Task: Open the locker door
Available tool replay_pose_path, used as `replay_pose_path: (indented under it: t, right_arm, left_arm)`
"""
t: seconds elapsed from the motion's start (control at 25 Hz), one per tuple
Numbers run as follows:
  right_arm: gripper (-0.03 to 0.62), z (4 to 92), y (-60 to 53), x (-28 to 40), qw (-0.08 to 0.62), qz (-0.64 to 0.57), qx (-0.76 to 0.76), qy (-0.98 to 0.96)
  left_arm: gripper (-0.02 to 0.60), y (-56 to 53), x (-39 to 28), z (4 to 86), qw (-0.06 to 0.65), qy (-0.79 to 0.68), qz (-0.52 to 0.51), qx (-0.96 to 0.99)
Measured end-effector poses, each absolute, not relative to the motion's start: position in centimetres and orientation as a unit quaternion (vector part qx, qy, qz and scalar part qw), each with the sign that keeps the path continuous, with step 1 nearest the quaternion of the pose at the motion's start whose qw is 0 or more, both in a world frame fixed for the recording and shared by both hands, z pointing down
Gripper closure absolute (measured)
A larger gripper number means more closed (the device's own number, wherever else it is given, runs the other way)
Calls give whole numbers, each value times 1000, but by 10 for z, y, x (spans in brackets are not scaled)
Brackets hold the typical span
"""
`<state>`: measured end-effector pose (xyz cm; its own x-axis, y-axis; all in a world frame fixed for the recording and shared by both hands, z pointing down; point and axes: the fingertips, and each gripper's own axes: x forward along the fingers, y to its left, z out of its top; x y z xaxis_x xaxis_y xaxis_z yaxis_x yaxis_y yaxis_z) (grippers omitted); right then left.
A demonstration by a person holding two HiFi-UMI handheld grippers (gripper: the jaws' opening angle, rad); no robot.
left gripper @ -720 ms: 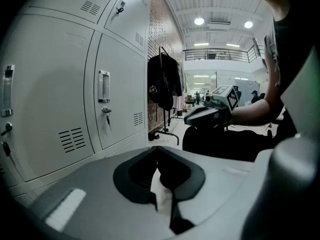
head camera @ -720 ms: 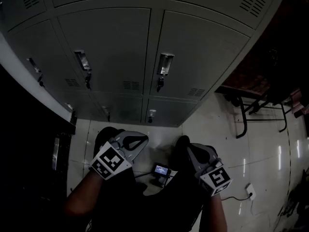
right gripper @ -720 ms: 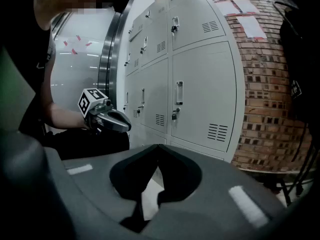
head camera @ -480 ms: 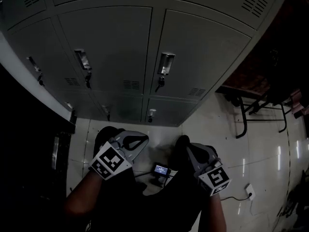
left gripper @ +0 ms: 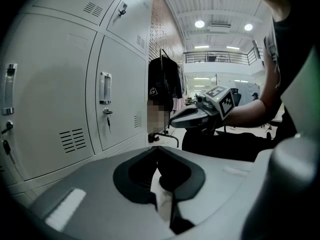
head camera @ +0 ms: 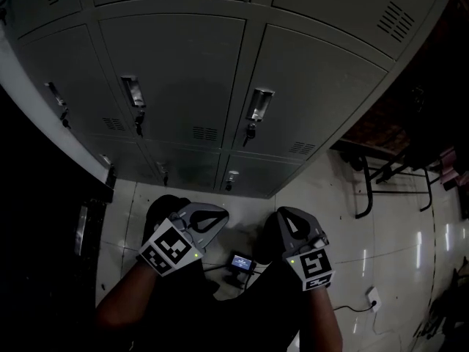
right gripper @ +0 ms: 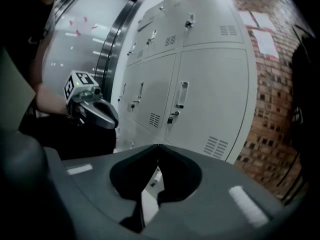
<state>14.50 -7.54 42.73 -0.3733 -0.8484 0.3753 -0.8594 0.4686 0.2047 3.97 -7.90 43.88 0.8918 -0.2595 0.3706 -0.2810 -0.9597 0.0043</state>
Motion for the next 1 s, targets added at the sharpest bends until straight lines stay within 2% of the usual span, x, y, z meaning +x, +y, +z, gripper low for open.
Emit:
replay_pose_path:
  t: [0.08, 0.32, 0.44, 0.76, 0.92, 1.0]
  right_arm:
    - [549, 425, -96, 139, 260, -36, 519, -814]
    - [521, 423, -167, 119, 420, -201, 491, -737]
    - [496, 420, -200, 115, 466, -247, 484, -698]
    - [493, 411, -255, 98, 517, -334, 476, -629]
    - [553, 412, -257, 98, 524, -346, 481, -612]
    - [554, 411, -249, 97, 518, -352, 484, -612]
  left_arm:
    - [569, -79, 39, 437, 29, -139, 182, 973]
    - [569, -80, 33, 433, 34, -142, 166, 975]
    - [569, -80, 31, 430, 35, -142, 158, 977]
    - [569, -81, 28, 426, 40, -142, 143, 979]
    - [569, -82, 26, 426, 41, -142, 143, 979]
    - [569, -82, 26, 426, 41, -142, 144, 978]
